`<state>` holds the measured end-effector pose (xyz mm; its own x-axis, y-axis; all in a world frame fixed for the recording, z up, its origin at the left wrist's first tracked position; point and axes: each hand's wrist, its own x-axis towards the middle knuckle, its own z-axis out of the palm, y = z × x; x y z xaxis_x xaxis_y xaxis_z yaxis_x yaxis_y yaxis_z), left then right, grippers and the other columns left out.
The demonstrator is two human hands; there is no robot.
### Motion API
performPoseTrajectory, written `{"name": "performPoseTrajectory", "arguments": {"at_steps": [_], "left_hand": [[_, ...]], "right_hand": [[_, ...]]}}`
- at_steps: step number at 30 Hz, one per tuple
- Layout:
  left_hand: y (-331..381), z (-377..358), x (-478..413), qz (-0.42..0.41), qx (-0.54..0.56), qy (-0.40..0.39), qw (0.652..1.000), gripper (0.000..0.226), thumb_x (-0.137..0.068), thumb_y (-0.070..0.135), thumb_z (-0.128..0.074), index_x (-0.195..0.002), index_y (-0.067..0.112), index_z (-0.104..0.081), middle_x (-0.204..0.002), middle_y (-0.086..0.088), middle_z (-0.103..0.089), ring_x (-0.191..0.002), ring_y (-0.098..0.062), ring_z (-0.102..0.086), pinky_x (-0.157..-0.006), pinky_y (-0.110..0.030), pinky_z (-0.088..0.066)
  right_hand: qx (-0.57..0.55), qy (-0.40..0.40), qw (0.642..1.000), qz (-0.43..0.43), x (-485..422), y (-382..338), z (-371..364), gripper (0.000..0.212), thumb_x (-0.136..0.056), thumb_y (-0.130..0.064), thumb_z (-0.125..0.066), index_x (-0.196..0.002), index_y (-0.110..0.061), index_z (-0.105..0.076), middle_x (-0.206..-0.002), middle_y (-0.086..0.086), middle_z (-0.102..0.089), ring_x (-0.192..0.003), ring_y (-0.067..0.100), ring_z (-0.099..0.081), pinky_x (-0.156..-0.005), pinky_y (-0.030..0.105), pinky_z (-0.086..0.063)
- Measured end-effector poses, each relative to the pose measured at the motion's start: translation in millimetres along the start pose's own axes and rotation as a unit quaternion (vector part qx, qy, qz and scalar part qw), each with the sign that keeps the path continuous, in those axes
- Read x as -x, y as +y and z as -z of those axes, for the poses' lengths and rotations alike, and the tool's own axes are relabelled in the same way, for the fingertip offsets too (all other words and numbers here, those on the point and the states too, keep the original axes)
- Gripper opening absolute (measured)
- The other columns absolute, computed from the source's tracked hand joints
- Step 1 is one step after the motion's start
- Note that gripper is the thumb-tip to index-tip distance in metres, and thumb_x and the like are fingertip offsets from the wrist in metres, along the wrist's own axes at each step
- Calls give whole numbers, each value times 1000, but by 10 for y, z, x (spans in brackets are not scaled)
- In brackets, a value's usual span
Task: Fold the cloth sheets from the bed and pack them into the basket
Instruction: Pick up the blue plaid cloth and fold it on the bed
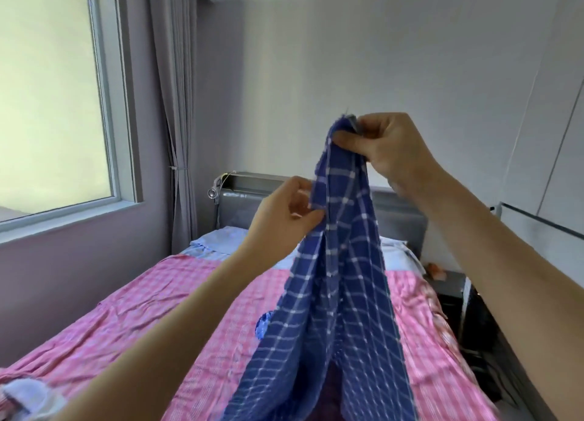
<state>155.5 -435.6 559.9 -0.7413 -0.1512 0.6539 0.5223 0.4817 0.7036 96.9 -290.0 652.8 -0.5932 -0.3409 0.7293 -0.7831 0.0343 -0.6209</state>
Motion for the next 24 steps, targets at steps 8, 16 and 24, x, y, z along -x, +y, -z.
{"name": "performPoseTrajectory", "arguments": {"at_steps": [8, 16, 24], "left_hand": [[-581, -222, 338, -146, -148, 146, 967, 11, -83, 0, -58, -89, 8, -65, -83, -1, -64, -67, -10, -50, -59, -23, -45], [-710, -539, 610, 37, -35, 97, 994, 31, -83, 20, -70, -58, 10, -54, -62, -1, -52, -60, -7, -46, -55, -15, -35], [-939, -781, 1027, 35, -138, 108, 984, 49, -82, 16, -72, -52, 24, -35, -52, 16, -35, -47, -1, -33, -53, -9, -34]], "right_hand": [[4, 68, 997, -33, -72, 163, -132, 31, -80, -14, -74, -78, 15, -64, -70, 15, -58, -66, 21, -51, -65, 34, -44], [-10, 82, 996, -45, 72, 236, -115, 25, -80, -12, -74, -75, 11, -65, -65, 10, -60, -62, 17, -53, -59, 28, -47], [11, 127, 989, -70, 133, 385, 175, 15, -80, -13, -74, -68, -8, -66, -72, 12, -62, -70, 23, -56, -70, 42, -53]]}}
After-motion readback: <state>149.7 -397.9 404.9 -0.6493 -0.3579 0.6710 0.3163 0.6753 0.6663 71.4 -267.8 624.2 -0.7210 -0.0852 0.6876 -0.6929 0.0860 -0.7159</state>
